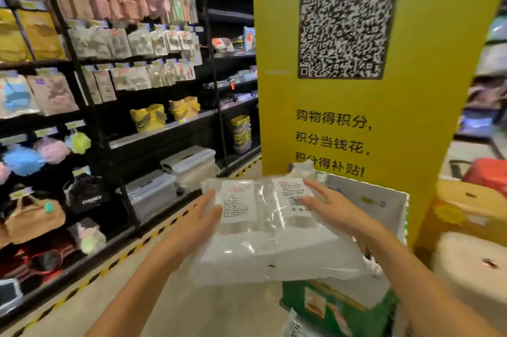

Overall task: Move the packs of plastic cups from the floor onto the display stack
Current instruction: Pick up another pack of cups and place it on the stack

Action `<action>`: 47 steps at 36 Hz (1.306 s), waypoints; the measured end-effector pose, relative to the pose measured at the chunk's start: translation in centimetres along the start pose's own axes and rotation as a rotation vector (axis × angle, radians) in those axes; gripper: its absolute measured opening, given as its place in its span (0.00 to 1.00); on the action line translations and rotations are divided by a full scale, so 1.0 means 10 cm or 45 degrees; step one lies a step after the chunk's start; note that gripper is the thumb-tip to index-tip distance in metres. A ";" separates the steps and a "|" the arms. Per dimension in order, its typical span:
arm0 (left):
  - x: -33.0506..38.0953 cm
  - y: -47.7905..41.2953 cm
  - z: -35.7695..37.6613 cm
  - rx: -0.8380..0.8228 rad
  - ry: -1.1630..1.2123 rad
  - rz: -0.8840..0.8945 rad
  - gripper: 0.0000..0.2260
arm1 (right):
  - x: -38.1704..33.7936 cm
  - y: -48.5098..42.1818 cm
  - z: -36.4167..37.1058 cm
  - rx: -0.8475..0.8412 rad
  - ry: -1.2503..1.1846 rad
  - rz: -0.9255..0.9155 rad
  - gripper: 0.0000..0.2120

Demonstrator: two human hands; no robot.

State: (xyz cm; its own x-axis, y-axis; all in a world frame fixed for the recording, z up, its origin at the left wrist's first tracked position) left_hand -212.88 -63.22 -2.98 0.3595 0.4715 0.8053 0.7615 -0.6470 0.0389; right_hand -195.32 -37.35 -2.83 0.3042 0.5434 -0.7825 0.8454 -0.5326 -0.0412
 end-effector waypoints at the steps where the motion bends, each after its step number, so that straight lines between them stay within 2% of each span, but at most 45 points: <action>1: 0.10 -0.02 0.08 -0.050 -0.003 0.037 0.27 | 0.06 0.11 -0.09 0.054 0.005 0.034 0.27; 7: 0.78 0.09 0.72 -0.337 0.037 0.226 0.25 | 0.39 0.97 -0.66 0.285 -0.101 0.243 0.25; 13: 1.38 0.19 1.62 -0.533 0.039 0.387 0.26 | 0.69 2.10 -1.32 0.595 -0.109 0.388 0.24; 18: 2.05 0.57 2.50 -0.751 0.008 0.633 0.25 | 0.99 3.21 -1.82 0.869 -0.142 0.554 0.24; 25: 2.97 1.65 3.74 -1.003 -0.055 0.869 0.27 | 1.46 4.98 -2.37 1.194 -0.168 0.687 0.25; 30: 3.44 2.59 4.64 -1.199 0.066 0.974 0.21 | 1.63 6.30 -2.57 1.364 -0.072 0.933 0.26; 33: 3.67 3.20 5.18 -1.340 0.060 1.080 0.26 | 1.80 7.07 -2.57 1.491 -0.012 1.056 0.27; 40: 3.96 4.60 6.15 -1.647 0.036 1.265 0.22 | 1.75 8.49 -2.36 1.720 -0.076 1.252 0.26; 47: 4.24 5.62 6.91 -1.931 -0.057 1.240 0.19 | 1.89 9.49 -2.15 1.955 -0.130 1.367 0.27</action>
State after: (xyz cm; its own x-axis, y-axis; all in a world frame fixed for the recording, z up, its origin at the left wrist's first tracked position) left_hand -117.54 -38.18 -7.51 0.3618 -0.3754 0.8534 -0.8048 -0.5877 0.0827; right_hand -99.91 -63.62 -8.19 0.2955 -0.3787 -0.8771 -0.7596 -0.6499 0.0247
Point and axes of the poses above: each hand's wrist, its own y-axis away from the middle knuckle, its own z-axis out of the palm, x = y × z, the point moved 3 cm from there along -y, towards the middle knuckle, and after that the axes turned 1 degree about -z, right-handed, at the moved point
